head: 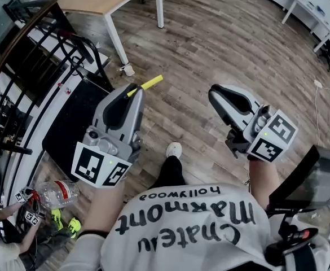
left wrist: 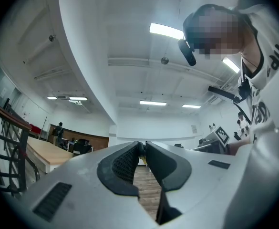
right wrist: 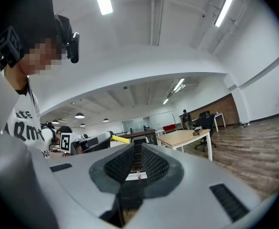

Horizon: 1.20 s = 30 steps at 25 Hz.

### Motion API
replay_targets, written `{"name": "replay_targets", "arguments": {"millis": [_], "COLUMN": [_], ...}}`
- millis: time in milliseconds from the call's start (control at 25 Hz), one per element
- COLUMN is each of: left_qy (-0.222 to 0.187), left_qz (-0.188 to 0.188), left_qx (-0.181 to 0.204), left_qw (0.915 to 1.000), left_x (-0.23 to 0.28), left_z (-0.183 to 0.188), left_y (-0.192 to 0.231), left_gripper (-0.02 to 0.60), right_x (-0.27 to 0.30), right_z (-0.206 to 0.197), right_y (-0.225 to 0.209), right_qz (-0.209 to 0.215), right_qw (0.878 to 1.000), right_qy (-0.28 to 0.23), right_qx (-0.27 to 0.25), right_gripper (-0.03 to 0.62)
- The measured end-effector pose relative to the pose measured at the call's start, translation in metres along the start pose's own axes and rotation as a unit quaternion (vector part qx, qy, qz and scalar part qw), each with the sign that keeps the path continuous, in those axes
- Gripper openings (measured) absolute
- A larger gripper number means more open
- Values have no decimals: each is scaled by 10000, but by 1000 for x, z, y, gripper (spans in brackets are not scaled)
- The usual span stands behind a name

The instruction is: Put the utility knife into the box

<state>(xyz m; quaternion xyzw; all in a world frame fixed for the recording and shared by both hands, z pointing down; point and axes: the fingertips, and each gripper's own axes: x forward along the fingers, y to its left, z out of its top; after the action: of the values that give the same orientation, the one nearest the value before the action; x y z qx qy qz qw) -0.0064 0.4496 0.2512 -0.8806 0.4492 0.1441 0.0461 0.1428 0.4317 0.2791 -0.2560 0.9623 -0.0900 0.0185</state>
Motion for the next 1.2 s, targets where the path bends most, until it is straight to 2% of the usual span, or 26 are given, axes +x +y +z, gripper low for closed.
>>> {"name": "replay_targets", "arguments": {"millis": [160, 480, 800, 960, 1200], "left_qy": [200, 57, 167, 208, 260], "left_qz": [49, -120, -120, -150, -63], "left_qx": [-109, -227, -215, -308, -295], "left_qw": [9997, 9997, 9996, 9992, 9992], "left_x": [25, 75, 125, 148, 172], "left_z": [-13, -4, -6, -15, -27], "left_y": [17, 42, 101, 127, 161], "left_gripper": [46, 46, 46, 46, 46], "right_x": [16, 38, 90, 109, 131], "right_z": [2, 20, 44, 47, 45], "right_y": [-24, -75, -129, -157, -188], "right_qz": [-34, -99, -83, -206, -311], "right_qw": [9999, 9998, 9998, 9997, 9993], "right_qy": [95, 94, 110, 122, 159], "right_qx": [-36, 167, 147, 16, 89], "right_gripper": [51, 51, 51, 51, 51]}}
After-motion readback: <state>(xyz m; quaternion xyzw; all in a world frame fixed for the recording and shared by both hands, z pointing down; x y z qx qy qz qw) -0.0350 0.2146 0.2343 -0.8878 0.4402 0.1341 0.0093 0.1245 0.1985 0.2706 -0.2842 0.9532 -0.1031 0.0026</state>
